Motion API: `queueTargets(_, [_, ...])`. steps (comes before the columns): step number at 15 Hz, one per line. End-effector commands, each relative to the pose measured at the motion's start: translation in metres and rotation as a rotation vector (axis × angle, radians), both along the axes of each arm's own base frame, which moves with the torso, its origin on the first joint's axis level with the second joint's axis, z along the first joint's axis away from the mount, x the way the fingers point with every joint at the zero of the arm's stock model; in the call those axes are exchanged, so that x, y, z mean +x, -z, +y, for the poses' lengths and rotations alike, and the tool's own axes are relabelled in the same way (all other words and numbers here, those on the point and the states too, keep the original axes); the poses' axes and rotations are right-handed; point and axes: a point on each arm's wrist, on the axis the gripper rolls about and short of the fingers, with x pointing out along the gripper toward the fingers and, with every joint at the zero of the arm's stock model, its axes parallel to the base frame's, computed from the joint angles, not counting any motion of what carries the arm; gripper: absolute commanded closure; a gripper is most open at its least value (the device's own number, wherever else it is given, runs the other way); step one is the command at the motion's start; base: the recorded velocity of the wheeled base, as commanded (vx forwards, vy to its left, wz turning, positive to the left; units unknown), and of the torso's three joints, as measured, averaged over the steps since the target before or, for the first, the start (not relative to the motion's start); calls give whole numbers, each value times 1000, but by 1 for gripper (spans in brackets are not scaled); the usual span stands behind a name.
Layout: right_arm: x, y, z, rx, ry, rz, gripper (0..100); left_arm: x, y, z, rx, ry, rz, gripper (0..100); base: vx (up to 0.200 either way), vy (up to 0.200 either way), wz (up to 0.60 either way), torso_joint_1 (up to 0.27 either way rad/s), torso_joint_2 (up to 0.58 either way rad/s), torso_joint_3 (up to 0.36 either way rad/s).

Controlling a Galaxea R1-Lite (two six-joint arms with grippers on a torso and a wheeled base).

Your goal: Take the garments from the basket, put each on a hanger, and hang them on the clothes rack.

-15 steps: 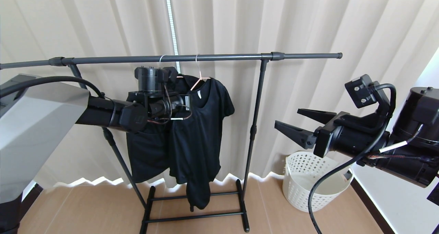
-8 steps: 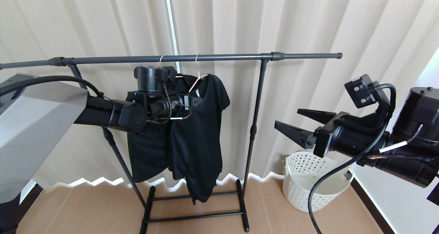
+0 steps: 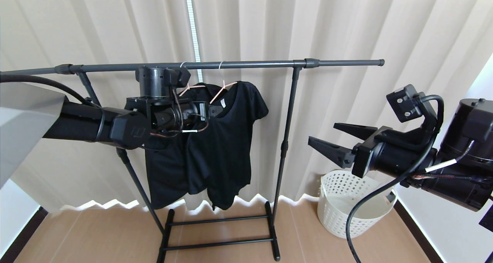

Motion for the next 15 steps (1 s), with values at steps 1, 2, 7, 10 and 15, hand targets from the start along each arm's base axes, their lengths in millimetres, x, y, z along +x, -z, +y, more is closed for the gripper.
queueTargets(1, [0,0,0,-1,-1,-2,0,-24,-21,8,-4,2,-30,0,0,0,0,0,0,0])
queueTargets(2, [-1,-1,-1,0,-1,-6,0,-33,-24,11,5,6,-30,0,0,0,0,0,0,0])
queueTargets(7, [-5,8,-7,-183,161,-91,0,-94,-32,31,27,11,-16,0,0,0,0,0,0,0])
queueTargets(10, [-20,6,-5,-194,202,-156,0,-130,-14,42,51,17,52,0,0,0,0,0,0,0])
queueTargets(15, [-68,9,-22,-240,239,-204,0,-169,7,55,48,17,40,0,0,0,0,0,0,0])
